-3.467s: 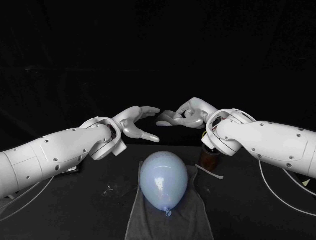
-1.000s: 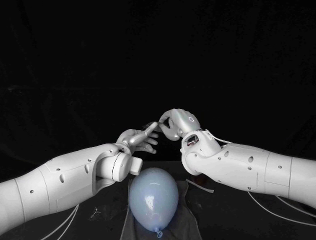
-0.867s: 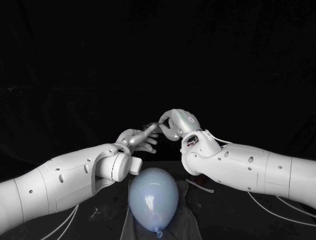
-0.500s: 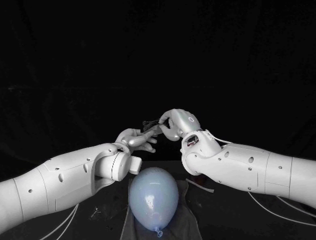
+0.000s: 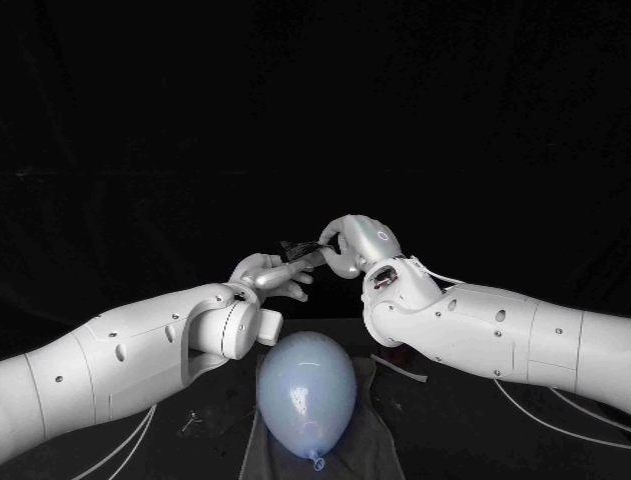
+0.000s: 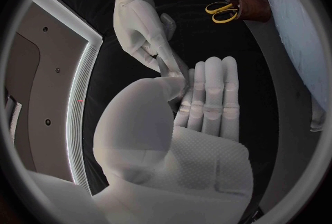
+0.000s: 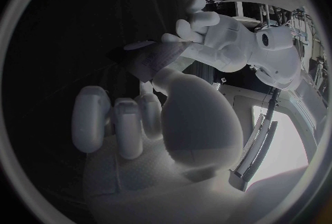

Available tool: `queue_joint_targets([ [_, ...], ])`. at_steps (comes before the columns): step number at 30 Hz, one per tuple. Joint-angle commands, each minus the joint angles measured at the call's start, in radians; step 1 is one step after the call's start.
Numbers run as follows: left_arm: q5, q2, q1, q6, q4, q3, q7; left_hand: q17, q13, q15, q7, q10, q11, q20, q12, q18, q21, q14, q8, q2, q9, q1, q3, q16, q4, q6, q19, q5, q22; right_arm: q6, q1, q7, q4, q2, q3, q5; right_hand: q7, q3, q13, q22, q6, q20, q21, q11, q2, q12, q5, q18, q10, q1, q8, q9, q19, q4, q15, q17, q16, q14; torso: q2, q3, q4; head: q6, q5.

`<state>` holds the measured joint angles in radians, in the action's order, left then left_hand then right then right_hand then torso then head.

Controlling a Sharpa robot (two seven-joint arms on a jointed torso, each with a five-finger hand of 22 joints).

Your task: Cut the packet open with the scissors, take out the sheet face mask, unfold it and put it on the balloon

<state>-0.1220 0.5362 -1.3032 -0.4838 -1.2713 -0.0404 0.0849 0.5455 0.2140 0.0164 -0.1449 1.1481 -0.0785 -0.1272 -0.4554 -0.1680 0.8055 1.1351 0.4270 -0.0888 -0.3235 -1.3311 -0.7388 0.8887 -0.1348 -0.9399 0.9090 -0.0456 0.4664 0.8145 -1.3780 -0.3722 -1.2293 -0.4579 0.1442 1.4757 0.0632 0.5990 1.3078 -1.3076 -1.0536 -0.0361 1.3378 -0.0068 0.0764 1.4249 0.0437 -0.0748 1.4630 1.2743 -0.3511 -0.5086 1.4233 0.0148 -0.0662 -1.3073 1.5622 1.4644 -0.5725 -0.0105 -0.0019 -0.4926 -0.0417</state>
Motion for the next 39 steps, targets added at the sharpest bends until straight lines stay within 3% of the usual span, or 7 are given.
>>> queue_joint_targets([
  [1, -0.017, 0.000, -0.001, 0.006, -0.005, 0.001, 0.023, 0.004, -0.002, -0.007, 0.009, 0.018, 0.011, -0.003, 0.006, -0.011, 0.006, 0.000, 0.012, 0.004, -0.030, 0.030, -0.022, 0.009, 0.009, -0.001, -0.011, -0.004, 0.002, -0.032, -0.001, -0.013, 0.005, 0.004, -0.001, -0.002, -0.001, 0.006, 0.129, -0.040, -0.006, -0.001, 0.005, -0.007, -0.012, 0.007, 0.005, 0.012, 0.033, -0.001, -0.011, -0.055, 0.008, 0.002, -0.008, -0.242, 0.004, 0.102, 0.000, 0.0000, 0.0003, -0.003, -0.001],
  [9, -0.025, 0.001, -0.001, 0.008, 0.000, 0.001, 0.016, 0.009, -0.002, -0.011, 0.016, 0.030, 0.017, -0.007, 0.002, -0.013, 0.007, 0.005, 0.027, 0.016, -0.037, 0.062, -0.036, 0.020, 0.004, -0.007, -0.013, -0.004, 0.002, -0.031, -0.002, 0.054, 0.004, 0.003, -0.002, -0.056, 0.003, 0.003, 0.090, -0.001, 0.023, -0.001, -0.038, -0.003, 0.019, -0.038, 0.005, 0.001, 0.008, -0.018, -0.009, -0.053, -0.018, -0.006, -0.005, -0.212, -0.002, 0.096, 0.001, -0.0008, -0.0001, -0.003, 0.000],
  [14, -0.040, -0.002, -0.002, 0.008, 0.015, 0.001, -0.009, 0.018, -0.006, -0.019, 0.023, 0.044, 0.024, 0.000, 0.006, -0.014, 0.033, 0.005, 0.050, -0.010, -0.044, 0.117, -0.113, 0.036, 0.075, -0.019, -0.015, -0.004, 0.017, -0.008, -0.004, 0.226, -0.018, -0.015, -0.002, -0.127, 0.060, -0.041, -0.030, 0.092, 0.127, -0.029, -0.146, 0.045, 0.089, -0.181, 0.007, -0.020, -0.091, -0.061, 0.064, -0.008, -0.086, 0.003, 0.034, -0.136, -0.023, 0.078, 0.001, -0.0004, -0.0002, -0.001, 0.003],
  [21, -0.064, -0.004, -0.004, 0.015, 0.030, 0.001, -0.040, 0.026, -0.007, -0.024, 0.027, 0.059, 0.029, 0.008, 0.005, -0.014, 0.070, 0.011, 0.063, -0.017, -0.046, 0.170, -0.165, 0.049, 0.132, -0.028, -0.023, -0.005, 0.040, 0.000, -0.006, 0.339, -0.083, -0.060, -0.002, -0.131, 0.073, -0.058, -0.040, 0.100, 0.140, -0.043, -0.161, 0.057, 0.106, -0.193, 0.008, -0.024, -0.105, -0.054, 0.088, 0.013, -0.093, -0.004, 0.045, -0.142, -0.023, 0.079, 0.001, -0.0001, -0.0013, 0.000, 0.007],
  [29, -0.080, -0.002, -0.005, 0.018, 0.038, 0.001, -0.057, 0.031, -0.007, -0.026, 0.029, 0.067, 0.031, 0.011, 0.004, -0.014, 0.087, 0.015, 0.069, -0.016, -0.046, 0.190, -0.180, 0.055, 0.156, -0.033, -0.028, -0.005, 0.052, 0.014, -0.007, 0.384, -0.175, -0.135, -0.002, -0.119, 0.078, -0.044, -0.029, 0.079, 0.135, -0.051, -0.141, 0.062, 0.080, -0.180, 0.009, -0.020, -0.100, -0.023, 0.106, 0.032, -0.076, -0.014, 0.050, -0.161, -0.018, 0.084, -0.001, 0.0009, 0.0005, 0.004, 0.010],
  [35, -0.085, -0.002, -0.006, 0.021, 0.044, 0.001, -0.066, 0.033, -0.007, -0.027, 0.030, 0.070, 0.033, 0.013, 0.004, -0.014, 0.096, 0.016, 0.072, -0.016, -0.046, 0.198, -0.187, 0.058, 0.167, -0.035, -0.031, -0.005, 0.057, -0.002, -0.007, 0.399, -0.267, -0.204, -0.002, -0.111, 0.070, -0.013, 0.014, 0.039, 0.100, -0.049, -0.099, 0.055, 0.037, -0.130, 0.008, -0.011, -0.066, 0.011, 0.103, 0.040, -0.047, -0.026, 0.045, -0.186, -0.011, 0.090, 0.000, -0.0002, -0.0011, 0.003, 0.018],
  [39, -0.088, -0.003, -0.006, 0.022, 0.047, 0.001, -0.069, 0.033, -0.007, -0.028, 0.030, 0.071, 0.033, 0.013, 0.003, -0.014, 0.098, 0.017, 0.072, -0.016, -0.046, 0.201, -0.189, 0.058, 0.169, -0.036, -0.032, -0.006, 0.058, -0.058, -0.007, 0.373, -0.312, -0.236, -0.002, -0.079, 0.060, 0.029, 0.083, -0.013, 0.067, -0.042, -0.042, 0.045, -0.019, -0.051, 0.011, 0.002, -0.014, 0.047, 0.088, 0.037, -0.011, -0.047, 0.037, -0.224, -0.001, 0.098, 0.001, 0.0000, -0.0006, 0.002, 0.021],
])
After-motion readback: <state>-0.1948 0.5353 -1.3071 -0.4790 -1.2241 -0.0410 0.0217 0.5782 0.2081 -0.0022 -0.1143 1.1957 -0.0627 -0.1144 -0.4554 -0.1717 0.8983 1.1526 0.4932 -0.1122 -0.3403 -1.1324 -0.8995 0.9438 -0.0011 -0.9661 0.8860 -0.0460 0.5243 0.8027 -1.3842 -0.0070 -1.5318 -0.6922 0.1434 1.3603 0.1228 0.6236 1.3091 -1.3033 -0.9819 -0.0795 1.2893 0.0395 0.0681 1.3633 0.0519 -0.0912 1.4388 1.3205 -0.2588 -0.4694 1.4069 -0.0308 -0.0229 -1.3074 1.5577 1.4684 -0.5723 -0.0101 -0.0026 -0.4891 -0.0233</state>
